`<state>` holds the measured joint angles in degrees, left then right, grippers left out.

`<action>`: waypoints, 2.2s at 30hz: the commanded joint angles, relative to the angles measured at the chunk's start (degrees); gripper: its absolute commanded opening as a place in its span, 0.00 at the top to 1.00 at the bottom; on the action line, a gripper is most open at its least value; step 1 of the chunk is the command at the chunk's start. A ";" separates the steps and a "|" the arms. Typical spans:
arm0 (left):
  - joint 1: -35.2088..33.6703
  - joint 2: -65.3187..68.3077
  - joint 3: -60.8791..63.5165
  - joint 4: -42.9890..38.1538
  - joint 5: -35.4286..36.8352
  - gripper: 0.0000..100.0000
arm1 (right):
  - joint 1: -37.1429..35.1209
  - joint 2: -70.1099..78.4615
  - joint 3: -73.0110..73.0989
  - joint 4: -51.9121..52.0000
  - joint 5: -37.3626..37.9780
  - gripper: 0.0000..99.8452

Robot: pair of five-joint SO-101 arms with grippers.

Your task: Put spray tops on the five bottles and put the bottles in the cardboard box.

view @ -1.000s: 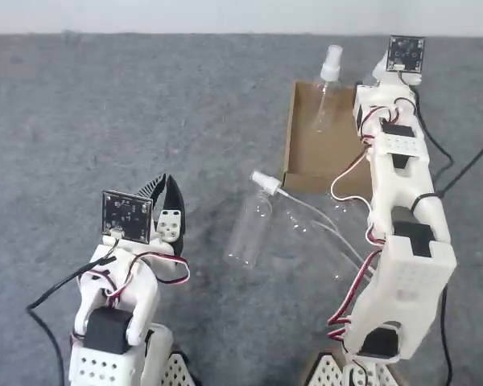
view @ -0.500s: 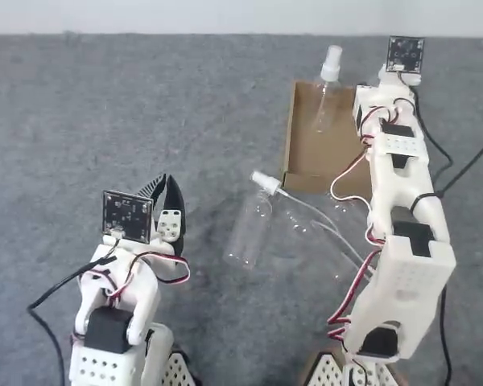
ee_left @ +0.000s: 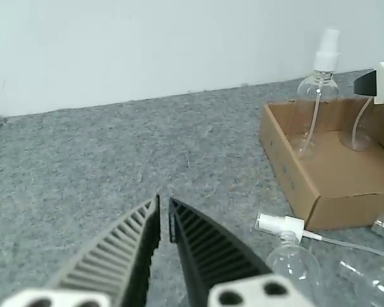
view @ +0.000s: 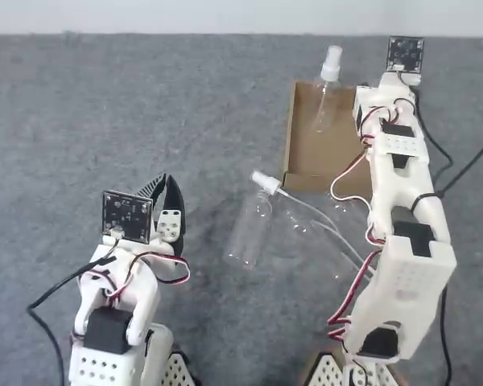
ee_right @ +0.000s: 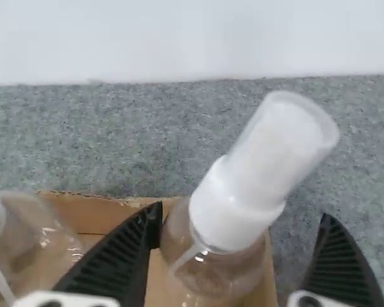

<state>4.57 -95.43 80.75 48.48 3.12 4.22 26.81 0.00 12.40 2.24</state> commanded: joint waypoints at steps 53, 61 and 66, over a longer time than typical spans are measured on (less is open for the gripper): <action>-0.79 -0.70 -0.31 -1.58 -0.09 0.99 | -4.18 -75.21 47.12 68.97 29.27 0.70; -0.79 -0.70 -0.31 -1.49 -0.09 0.99 | -6.90 -65.36 50.37 52.53 29.10 0.70; -0.79 -0.70 -0.31 -1.49 -0.09 0.99 | -5.49 -55.34 50.37 44.35 29.45 0.70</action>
<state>3.96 -95.43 80.75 48.48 3.12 -1.93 -32.79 50.81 61.19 30.46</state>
